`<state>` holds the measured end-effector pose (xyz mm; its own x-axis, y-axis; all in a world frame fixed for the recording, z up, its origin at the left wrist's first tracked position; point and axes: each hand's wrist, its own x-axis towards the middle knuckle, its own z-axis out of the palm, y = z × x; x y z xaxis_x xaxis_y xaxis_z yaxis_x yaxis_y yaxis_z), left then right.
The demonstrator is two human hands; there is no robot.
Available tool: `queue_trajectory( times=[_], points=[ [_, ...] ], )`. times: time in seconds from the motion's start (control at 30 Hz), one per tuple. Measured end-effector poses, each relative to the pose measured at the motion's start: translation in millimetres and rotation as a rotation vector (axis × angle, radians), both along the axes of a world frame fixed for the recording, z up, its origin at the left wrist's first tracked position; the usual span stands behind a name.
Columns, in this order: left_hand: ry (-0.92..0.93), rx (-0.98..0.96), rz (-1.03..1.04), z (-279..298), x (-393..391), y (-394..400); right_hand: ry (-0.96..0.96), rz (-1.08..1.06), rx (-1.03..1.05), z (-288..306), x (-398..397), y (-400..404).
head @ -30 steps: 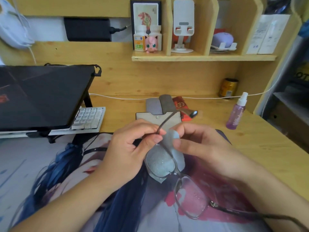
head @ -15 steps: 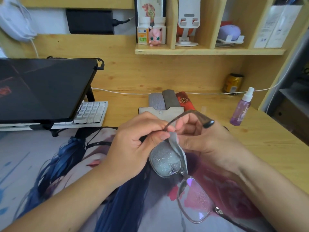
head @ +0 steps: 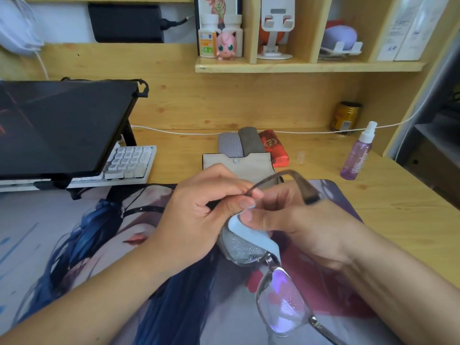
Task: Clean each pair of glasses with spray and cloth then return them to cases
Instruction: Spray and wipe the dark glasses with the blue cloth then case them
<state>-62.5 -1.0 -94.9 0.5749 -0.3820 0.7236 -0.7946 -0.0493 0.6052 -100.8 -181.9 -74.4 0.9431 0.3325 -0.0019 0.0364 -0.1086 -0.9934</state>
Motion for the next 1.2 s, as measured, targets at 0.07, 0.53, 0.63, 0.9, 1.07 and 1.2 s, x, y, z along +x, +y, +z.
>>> queue_trajectory(
  times=[0.07, 0.53, 0.63, 0.9, 1.07, 1.2],
  points=[
    [-0.01, 0.02, -0.002, 0.9, 0.4, -0.1, -0.007, 0.019, -0.048, 1.2, -1.8, -3.0],
    [0.088, -0.059, 0.021, 0.1, 2.8, -1.7, -0.112, -0.01, -0.102, 2.9, -6.6, 3.5],
    [0.064, -0.045, 0.034, -0.3, 2.7, -4.5, -0.101, -0.063, -0.108, 1.0, -6.9, 6.0],
    [0.156, -0.084, 0.02, -2.4, 3.4, -6.1, -0.13, -0.022, -0.188, 4.9, -5.6, 3.2],
    [0.154, -0.082, 0.04, -4.0, 1.7, -9.8, -0.126, -0.104, -0.216, 4.2, -6.8, 4.7],
    [0.142, -0.059, 0.038, -2.0, 2.3, -6.0, -0.127, -0.052, -0.206, 3.8, -7.7, 2.0]
  ],
)
